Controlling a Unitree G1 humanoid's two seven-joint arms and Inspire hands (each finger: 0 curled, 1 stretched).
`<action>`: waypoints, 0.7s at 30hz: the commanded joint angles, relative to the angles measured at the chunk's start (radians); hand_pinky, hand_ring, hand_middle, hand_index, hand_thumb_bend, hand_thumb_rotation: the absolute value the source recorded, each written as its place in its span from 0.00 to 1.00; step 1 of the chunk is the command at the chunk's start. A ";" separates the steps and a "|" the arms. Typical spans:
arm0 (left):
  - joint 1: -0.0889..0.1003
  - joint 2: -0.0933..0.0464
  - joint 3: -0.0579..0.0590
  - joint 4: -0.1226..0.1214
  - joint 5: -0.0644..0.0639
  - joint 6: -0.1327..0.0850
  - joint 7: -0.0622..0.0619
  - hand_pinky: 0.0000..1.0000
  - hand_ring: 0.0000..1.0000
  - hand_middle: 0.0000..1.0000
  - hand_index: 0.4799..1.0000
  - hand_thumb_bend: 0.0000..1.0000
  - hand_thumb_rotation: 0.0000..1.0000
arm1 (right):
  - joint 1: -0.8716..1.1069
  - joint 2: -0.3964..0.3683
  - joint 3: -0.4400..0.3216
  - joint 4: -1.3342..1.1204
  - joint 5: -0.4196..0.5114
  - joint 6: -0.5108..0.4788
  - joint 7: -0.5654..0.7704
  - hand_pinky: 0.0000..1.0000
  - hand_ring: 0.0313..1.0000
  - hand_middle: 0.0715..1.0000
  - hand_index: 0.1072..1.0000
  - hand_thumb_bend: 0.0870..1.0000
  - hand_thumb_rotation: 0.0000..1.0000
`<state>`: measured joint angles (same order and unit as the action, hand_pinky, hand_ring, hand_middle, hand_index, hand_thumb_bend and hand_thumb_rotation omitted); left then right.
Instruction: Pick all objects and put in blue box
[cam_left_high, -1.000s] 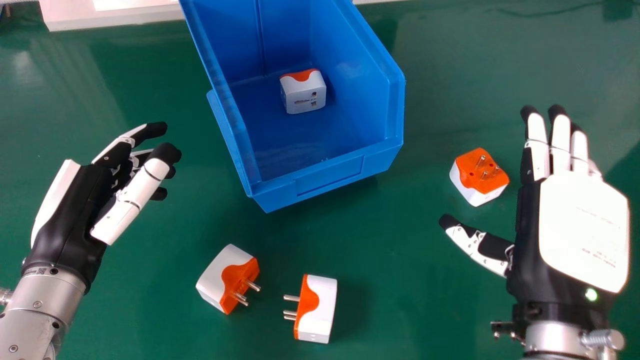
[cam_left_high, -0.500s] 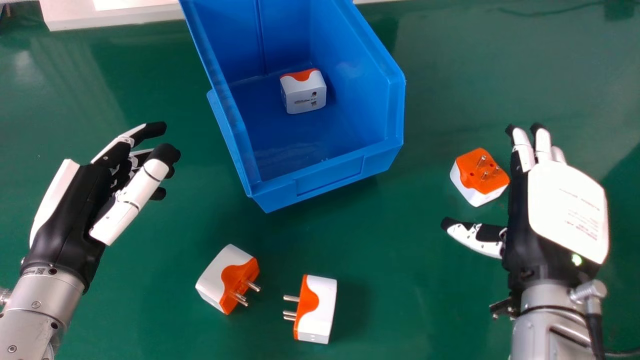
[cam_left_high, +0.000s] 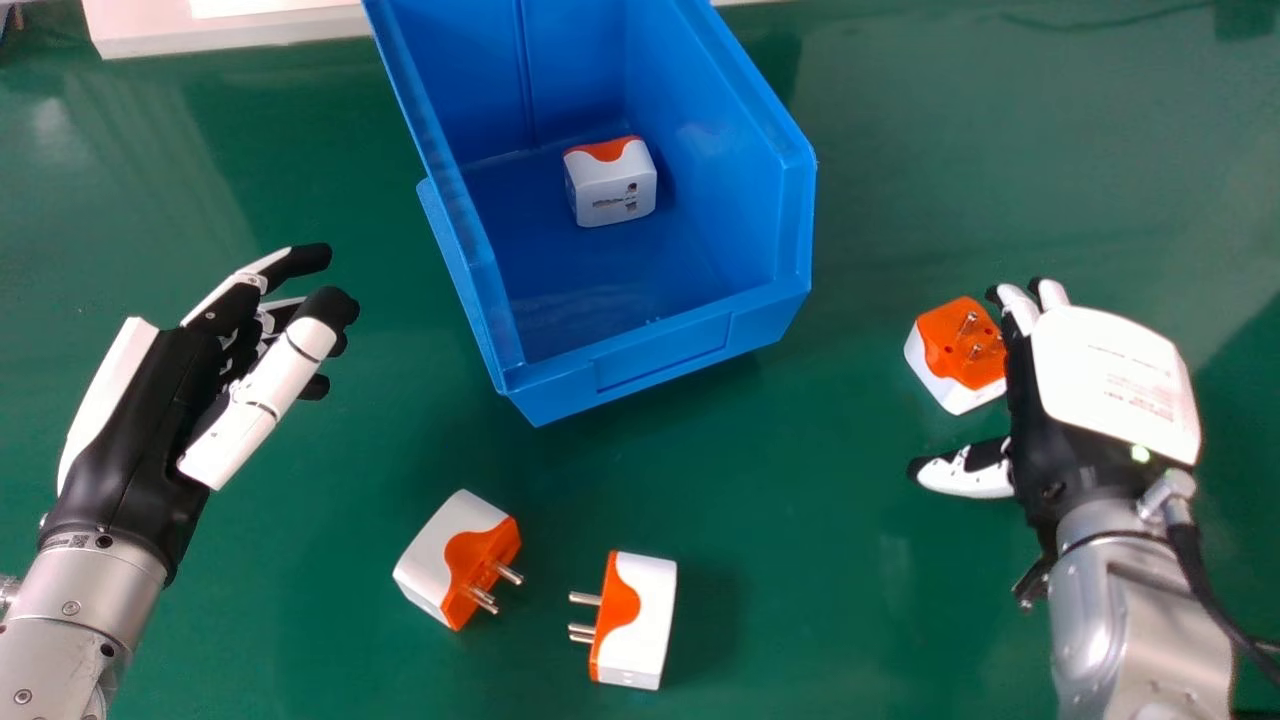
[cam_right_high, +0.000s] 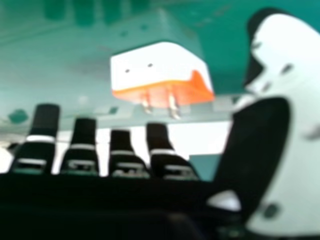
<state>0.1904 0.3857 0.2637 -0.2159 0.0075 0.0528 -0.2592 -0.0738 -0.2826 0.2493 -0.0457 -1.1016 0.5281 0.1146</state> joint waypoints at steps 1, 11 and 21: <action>-0.006 0.015 0.013 -0.006 -0.005 -0.022 0.000 0.68 0.76 0.78 0.73 0.64 0.83 | -0.051 -0.023 -0.007 0.023 0.013 0.001 0.010 0.75 0.86 0.90 0.84 0.49 0.22; -0.002 0.019 0.012 -0.012 0.001 -0.021 0.000 0.68 0.76 0.77 0.73 0.64 0.83 | -0.180 -0.008 -0.013 0.116 0.061 0.124 0.048 0.75 0.86 0.89 0.82 0.49 0.22; -0.007 0.022 0.010 0.001 -0.001 -0.027 0.001 0.68 0.76 0.77 0.73 0.64 0.83 | -0.220 -0.013 0.003 0.152 0.079 0.152 0.011 0.77 0.88 0.90 0.82 0.47 0.19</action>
<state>0.1897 0.3942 0.2636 -0.2106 0.0080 0.0499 -0.2594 -0.2657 -0.2854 0.2549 0.1110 -1.0257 0.6696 0.1466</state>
